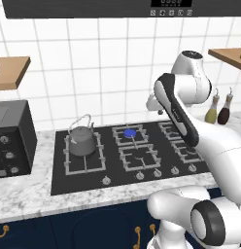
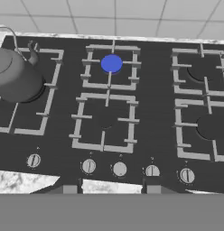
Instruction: Turn off the rear center burner of the stove.
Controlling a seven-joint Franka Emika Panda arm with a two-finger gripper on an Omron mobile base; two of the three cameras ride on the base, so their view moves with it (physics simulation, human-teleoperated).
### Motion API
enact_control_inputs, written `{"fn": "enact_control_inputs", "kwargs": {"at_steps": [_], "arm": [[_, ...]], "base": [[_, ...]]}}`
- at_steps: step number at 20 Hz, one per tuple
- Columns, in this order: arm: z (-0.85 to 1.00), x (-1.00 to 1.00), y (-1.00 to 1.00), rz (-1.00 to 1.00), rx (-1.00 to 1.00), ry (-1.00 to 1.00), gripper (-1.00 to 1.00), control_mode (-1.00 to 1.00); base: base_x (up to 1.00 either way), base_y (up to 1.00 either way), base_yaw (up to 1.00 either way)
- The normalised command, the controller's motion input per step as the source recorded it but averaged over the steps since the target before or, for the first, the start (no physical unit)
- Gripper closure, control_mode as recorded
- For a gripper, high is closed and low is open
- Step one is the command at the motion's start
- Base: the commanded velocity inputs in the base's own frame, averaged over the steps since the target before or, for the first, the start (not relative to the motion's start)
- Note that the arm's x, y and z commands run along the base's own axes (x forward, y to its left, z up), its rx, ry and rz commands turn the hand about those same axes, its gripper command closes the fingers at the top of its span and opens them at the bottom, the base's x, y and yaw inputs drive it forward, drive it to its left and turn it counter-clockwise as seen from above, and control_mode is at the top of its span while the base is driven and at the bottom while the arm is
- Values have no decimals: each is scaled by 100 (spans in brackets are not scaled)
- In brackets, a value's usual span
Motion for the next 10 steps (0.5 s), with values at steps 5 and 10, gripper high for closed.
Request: {"fn": "enact_control_inputs", "kwargs": {"at_steps": [5,10], "arm": [[-31,-19,0,0,-7,2,-100,-100],[-100,-25,-12,0,-19,10,-100,-100]], "base": [[0,0,0],[0,0,0]]}}
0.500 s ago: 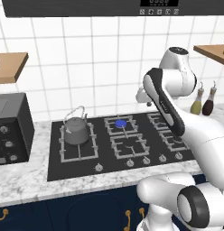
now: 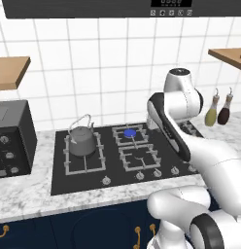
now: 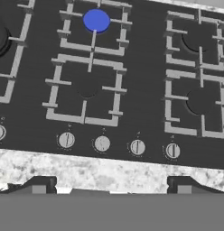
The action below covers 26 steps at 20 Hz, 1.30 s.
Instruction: Turn off the rear center burner of the stove.
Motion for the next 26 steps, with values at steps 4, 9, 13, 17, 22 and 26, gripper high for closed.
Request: {"fn": "enact_control_inputs", "kwargs": {"at_steps": [4,9,13,17,22,26], "arm": [[-100,0,0,3,-7,7,-100,-100],[-93,6,-3,9,0,6,-100,-100],[-72,48,0,20,13,9,-100,-100],[-48,33,0,12,-3,5,-100,-100],[-55,-10,0,2,-12,16,-100,-100],[-27,-23,0,1,-2,4,-100,-100]], "base": [[0,0,0],[0,0,0],[0,0,0],[0,0,0],[0,0,0],[0,0,0]]}}
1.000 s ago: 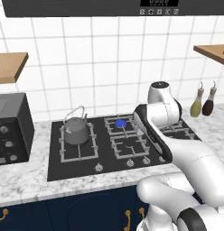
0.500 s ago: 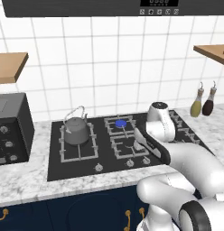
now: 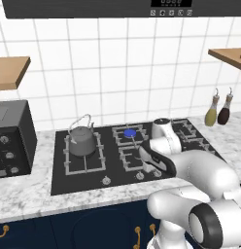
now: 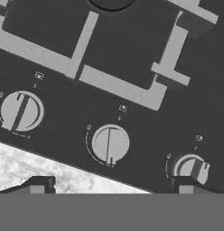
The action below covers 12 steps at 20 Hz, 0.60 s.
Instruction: Turn off the rear center burner of the stove.
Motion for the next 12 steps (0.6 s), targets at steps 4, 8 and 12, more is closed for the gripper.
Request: {"fn": "enact_control_inputs", "kwargs": {"at_steps": [4,8,12], "arm": [[-37,0,-1,0,0,4,-100,-100],[-48,5,-1,0,8,0,-100,-100],[-21,8,0,0,11,0,-100,-100]], "base": [[0,0,0],[0,0,0],[0,0,0]]}}
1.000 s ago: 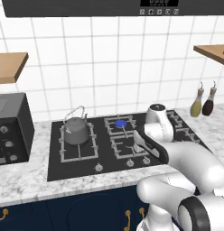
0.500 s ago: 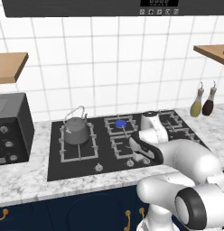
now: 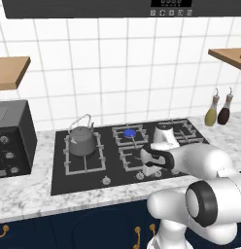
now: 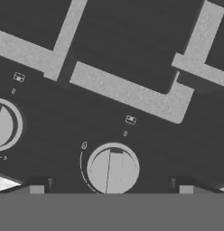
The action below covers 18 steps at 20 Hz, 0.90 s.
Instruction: Turn off the rear center burner of the stove.
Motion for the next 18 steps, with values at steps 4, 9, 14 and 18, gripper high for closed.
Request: {"fn": "enact_control_inputs", "kwargs": {"at_steps": [4,9,14,18], "arm": [[-9,6,0,0,4,0,-100,-100],[-4,0,0,0,0,0,-100,-100],[0,0,0,0,0,1,100,-100],[0,0,-2,-2,0,0,100,-100]], "base": [[0,0,0],[0,0,0],[0,0,0],[0,0,0]]}}
